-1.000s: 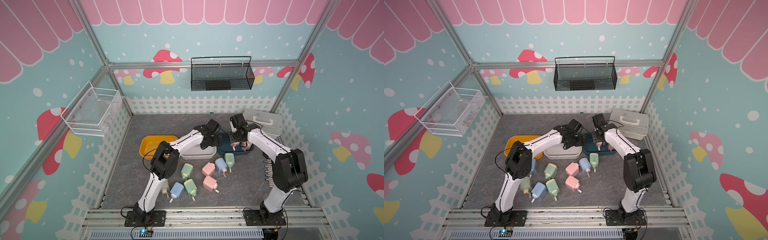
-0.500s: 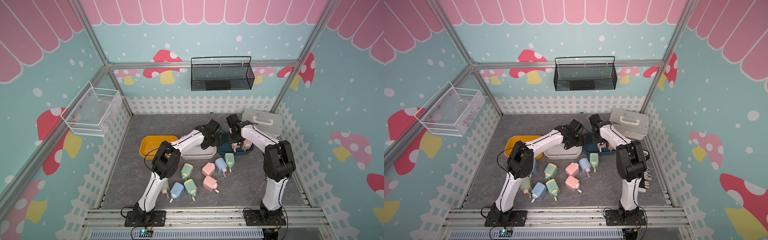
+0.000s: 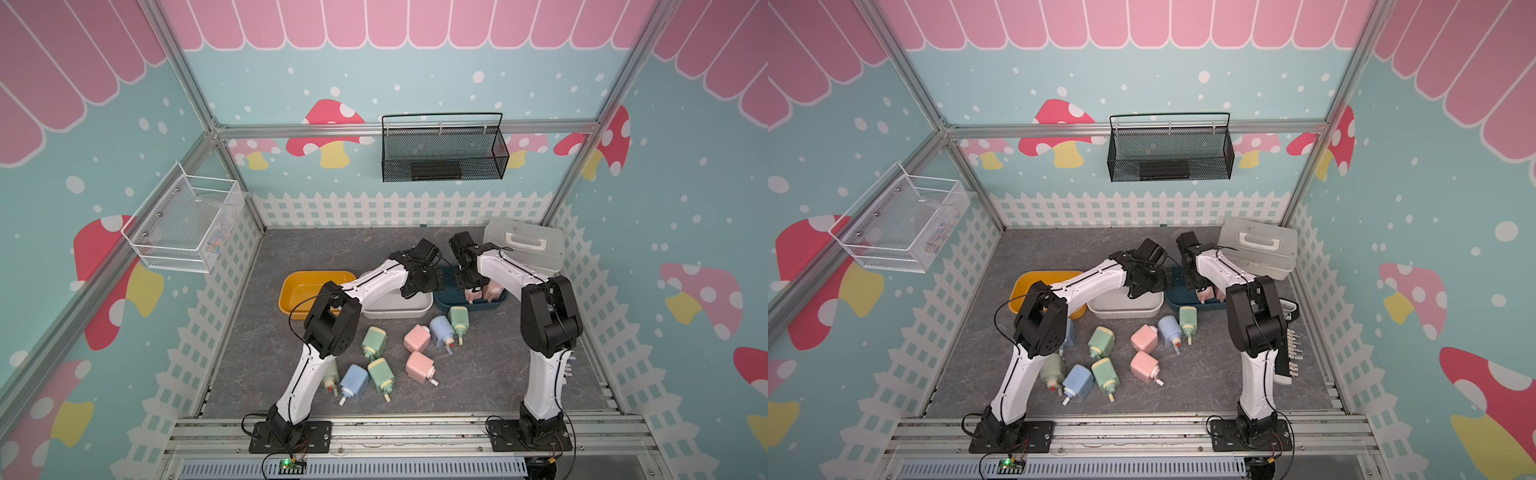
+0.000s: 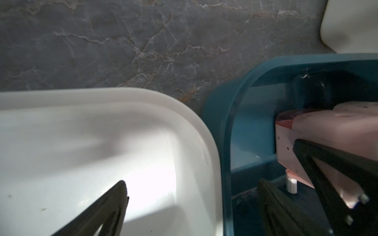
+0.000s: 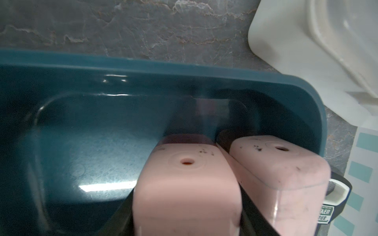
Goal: Place the pencil sharpeners by color into the storage box
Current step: Place the pencil sharpener in the storage box.
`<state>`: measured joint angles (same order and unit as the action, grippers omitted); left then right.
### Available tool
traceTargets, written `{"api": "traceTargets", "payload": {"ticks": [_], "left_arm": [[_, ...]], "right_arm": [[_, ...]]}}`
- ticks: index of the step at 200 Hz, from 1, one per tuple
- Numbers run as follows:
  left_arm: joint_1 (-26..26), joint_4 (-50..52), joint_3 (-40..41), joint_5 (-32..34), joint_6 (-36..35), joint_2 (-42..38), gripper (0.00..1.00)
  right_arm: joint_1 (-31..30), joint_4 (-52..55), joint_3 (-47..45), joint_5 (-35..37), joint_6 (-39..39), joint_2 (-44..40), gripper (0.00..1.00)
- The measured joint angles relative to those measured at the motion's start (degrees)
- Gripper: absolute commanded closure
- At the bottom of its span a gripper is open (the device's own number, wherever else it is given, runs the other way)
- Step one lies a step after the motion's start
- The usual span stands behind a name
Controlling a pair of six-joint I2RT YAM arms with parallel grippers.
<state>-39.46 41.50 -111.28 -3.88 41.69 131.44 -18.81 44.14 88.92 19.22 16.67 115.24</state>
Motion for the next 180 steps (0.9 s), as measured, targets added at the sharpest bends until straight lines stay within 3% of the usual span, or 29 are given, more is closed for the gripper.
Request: {"api": "traceTargets", "payload": {"ticks": [89, 161, 167, 180], "left_arm": [[0.0, -0.1, 2.3, 0.2, 0.2, 0.0, 0.01], [0.0, -0.2, 2.7, 0.2, 0.2, 0.0, 0.01], [0.0, -0.1, 2.7, 0.2, 0.2, 0.0, 0.01], [0.0, -0.2, 2.7, 0.2, 0.2, 0.0, 0.01]], "right_arm": [[0.0, -1.4, 0.0, 2.8, 0.9, 0.8, 0.48], [-0.1, -3.0, -0.6, 3.3, 1.4, 0.8, 0.40], [-0.1, -3.1, -0.8, 3.3, 1.6, 0.7, 0.33], [-0.1, -3.3, -1.3, 2.7, 1.7, 0.5, 0.31]]}}
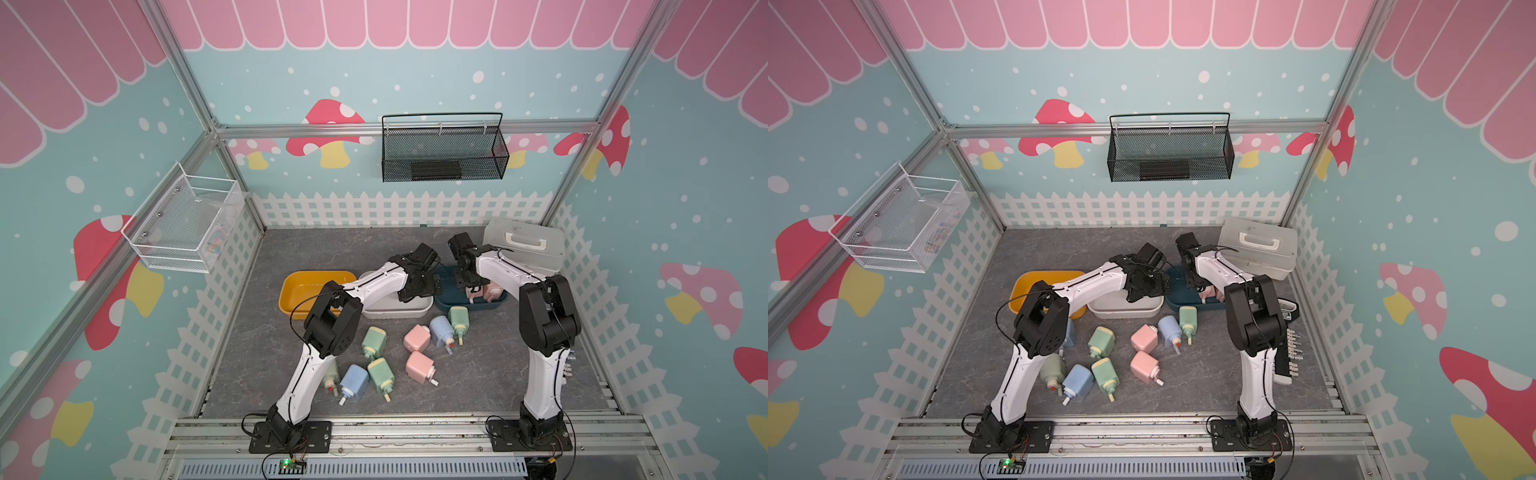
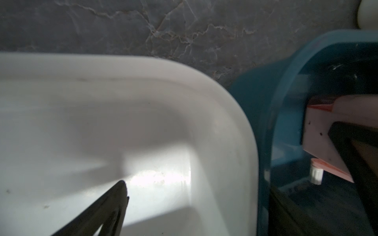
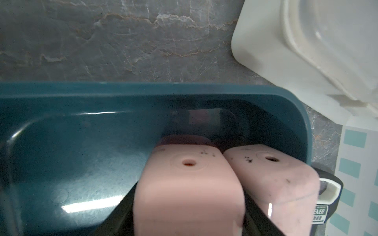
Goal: Place the pencil sharpeners by color into the storage box
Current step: Place the pencil sharpener in the storage box.
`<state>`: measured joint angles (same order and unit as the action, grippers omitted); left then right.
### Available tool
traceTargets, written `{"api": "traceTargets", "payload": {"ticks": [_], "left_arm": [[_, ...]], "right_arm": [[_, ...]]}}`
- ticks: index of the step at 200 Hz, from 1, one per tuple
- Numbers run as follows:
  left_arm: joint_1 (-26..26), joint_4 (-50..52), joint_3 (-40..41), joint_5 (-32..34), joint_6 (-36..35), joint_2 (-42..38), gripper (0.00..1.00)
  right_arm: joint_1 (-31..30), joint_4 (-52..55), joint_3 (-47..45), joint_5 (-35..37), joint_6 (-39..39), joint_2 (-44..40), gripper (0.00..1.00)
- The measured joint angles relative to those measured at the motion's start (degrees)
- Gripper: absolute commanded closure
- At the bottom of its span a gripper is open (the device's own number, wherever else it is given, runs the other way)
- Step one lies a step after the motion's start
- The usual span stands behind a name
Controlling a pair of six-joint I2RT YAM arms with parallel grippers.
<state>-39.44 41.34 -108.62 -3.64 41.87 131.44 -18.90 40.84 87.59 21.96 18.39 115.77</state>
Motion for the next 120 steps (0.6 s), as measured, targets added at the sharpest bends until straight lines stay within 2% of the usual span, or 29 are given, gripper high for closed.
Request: {"api": "traceTargets", "payload": {"ticks": [120], "left_arm": [[0.0, 0.0, 0.0, 0.0, 0.0, 0.0, 0.01]], "right_arm": [[-0.8, 0.2, -1.3, -1.3, -0.1, -4.9, 0.32]]}}
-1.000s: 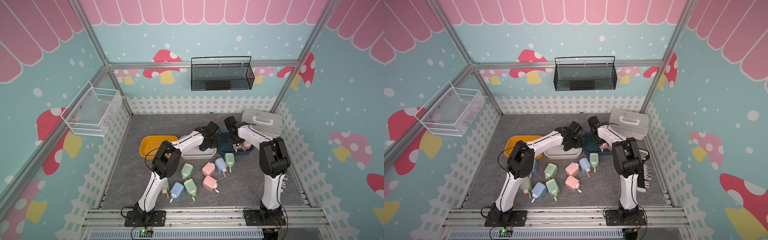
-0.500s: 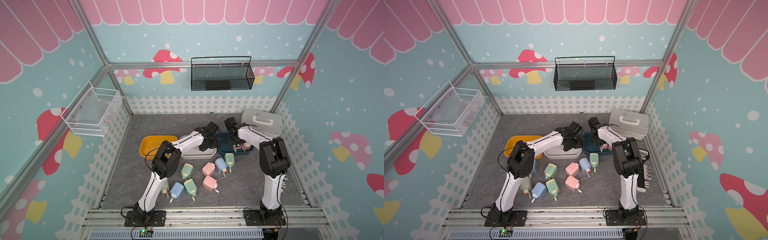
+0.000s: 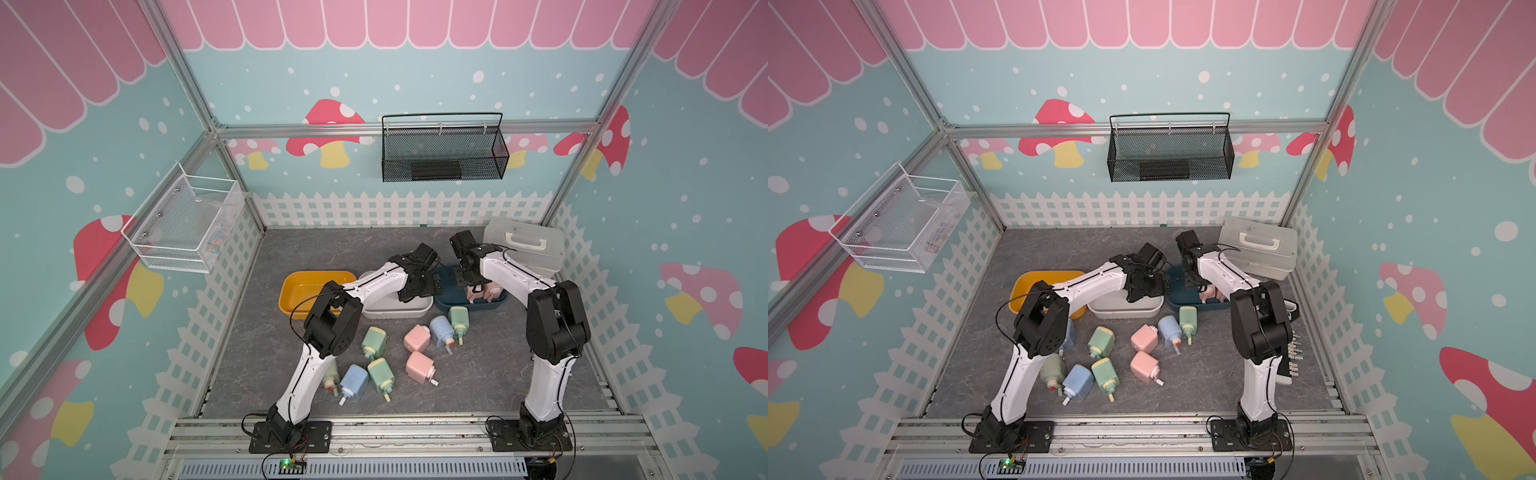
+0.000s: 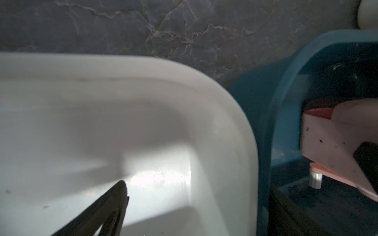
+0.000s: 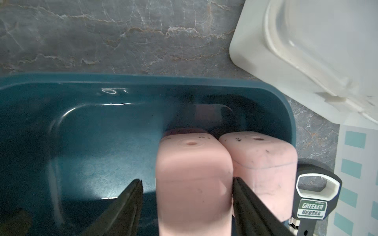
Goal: Place the pencil sharpeners by color into the storage box
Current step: Place the pencil sharpener in the storage box.
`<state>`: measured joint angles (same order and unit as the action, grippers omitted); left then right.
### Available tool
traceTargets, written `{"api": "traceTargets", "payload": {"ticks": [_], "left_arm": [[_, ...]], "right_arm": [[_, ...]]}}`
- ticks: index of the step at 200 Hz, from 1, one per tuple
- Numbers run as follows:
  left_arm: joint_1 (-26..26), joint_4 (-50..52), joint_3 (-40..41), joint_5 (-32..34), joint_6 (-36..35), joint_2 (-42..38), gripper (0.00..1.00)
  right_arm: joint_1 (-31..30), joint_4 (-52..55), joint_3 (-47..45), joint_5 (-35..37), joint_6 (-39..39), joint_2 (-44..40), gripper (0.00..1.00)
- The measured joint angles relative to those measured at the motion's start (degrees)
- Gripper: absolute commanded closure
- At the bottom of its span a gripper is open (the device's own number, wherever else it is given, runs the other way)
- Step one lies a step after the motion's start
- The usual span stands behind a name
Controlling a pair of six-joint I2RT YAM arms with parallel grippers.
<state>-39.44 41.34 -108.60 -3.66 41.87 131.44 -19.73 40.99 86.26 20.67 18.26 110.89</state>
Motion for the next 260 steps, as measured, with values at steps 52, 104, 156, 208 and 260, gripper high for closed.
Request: {"api": "traceTargets", "payload": {"ticks": [52, 104, 156, 208, 260], "left_arm": [[0.0, 0.0, 0.0, 0.0, 0.0, 0.0, 0.01], [0.0, 0.0, 0.0, 0.0, 0.0, 0.0, 0.01], [0.0, 0.0, 0.0, 0.0, 0.0, 0.0, 0.01], [0.0, 0.0, 0.0, -0.2, 0.0, 0.0, 0.01], [0.0, 0.0, 0.1, -0.5, 0.0, 0.0, 0.01]], "right_arm": [[-0.3, 0.0, -0.8, 2.1, 0.0, 0.0, 0.26], [-0.7, -0.6, -1.4, 4.0, 0.6, 0.0, 0.02], [-0.8, -1.1, -1.5, 7.8, 0.9, 0.0, 0.02], [-0.8, -2.0, -2.0, 10.5, 0.9, 0.0, 0.02], [-0.8, -2.0, -3.7, 11.8, 0.2, 0.0, 0.01]]}}
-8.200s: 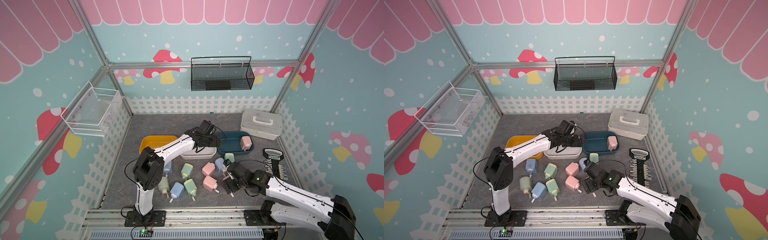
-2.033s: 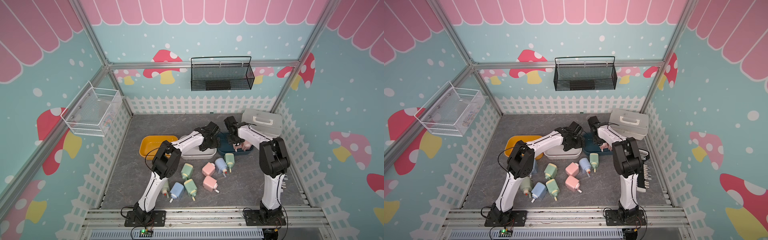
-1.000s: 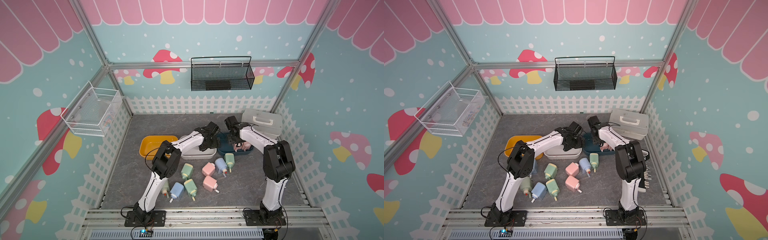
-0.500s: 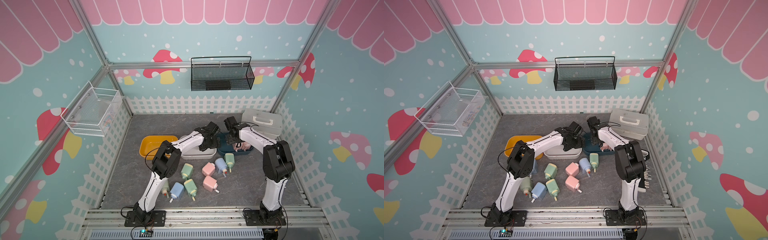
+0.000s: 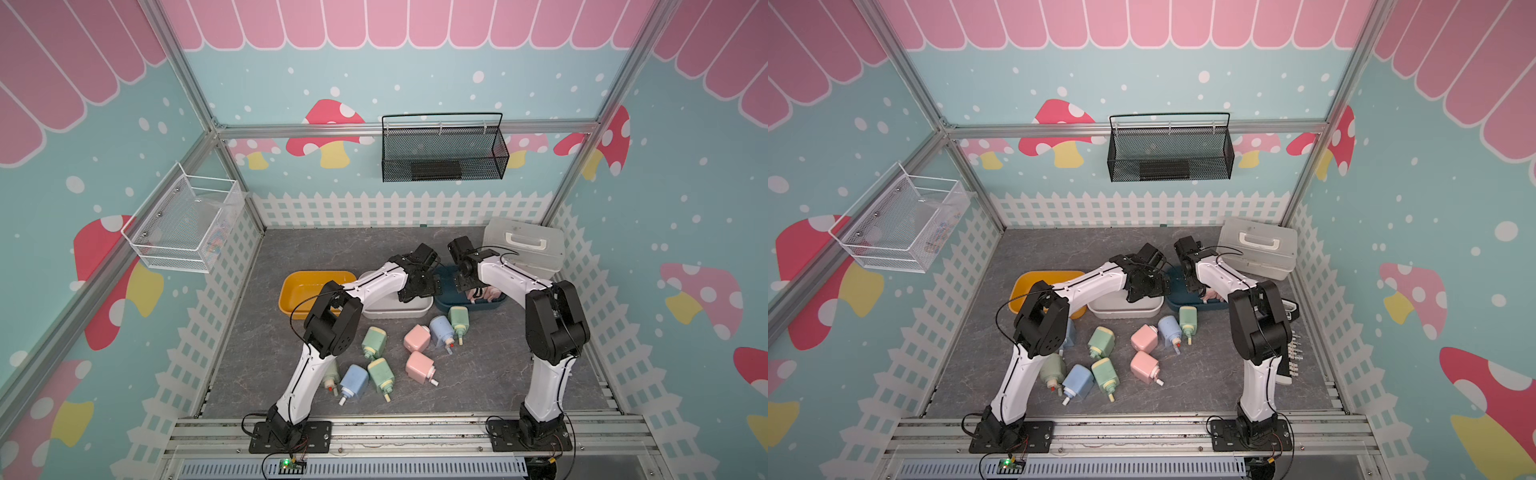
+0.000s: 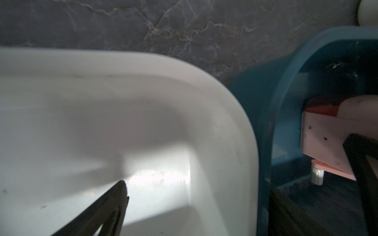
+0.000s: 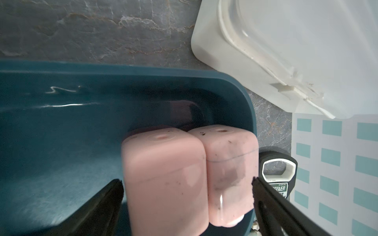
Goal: Place the pencil sharpeners by color into the storage box
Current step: Place the pencil sharpener in the storage box.
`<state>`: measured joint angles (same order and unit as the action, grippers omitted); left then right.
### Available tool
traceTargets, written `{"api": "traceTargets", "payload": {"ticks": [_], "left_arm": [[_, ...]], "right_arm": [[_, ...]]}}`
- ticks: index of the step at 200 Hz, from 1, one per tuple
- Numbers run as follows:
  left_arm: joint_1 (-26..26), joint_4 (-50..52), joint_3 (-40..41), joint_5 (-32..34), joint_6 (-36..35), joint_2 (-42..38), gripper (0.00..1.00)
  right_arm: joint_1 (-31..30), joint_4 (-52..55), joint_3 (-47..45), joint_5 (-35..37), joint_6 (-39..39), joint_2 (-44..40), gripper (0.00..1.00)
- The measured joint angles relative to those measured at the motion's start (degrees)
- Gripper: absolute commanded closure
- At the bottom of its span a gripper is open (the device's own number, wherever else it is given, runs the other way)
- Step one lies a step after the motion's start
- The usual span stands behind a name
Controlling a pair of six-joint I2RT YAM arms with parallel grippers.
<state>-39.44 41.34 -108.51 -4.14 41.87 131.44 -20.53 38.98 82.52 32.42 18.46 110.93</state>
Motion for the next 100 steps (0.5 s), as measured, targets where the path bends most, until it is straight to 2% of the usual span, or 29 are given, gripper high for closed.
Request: {"api": "traceTargets", "payload": {"ticks": [100], "left_arm": [[0.0, 0.0, 0.2, -0.2, 0.0, 0.0, 0.01]], "right_arm": [[-0.2, -0.2, -0.5, 2.7, -1.5, 0.2, 0.01]]}}
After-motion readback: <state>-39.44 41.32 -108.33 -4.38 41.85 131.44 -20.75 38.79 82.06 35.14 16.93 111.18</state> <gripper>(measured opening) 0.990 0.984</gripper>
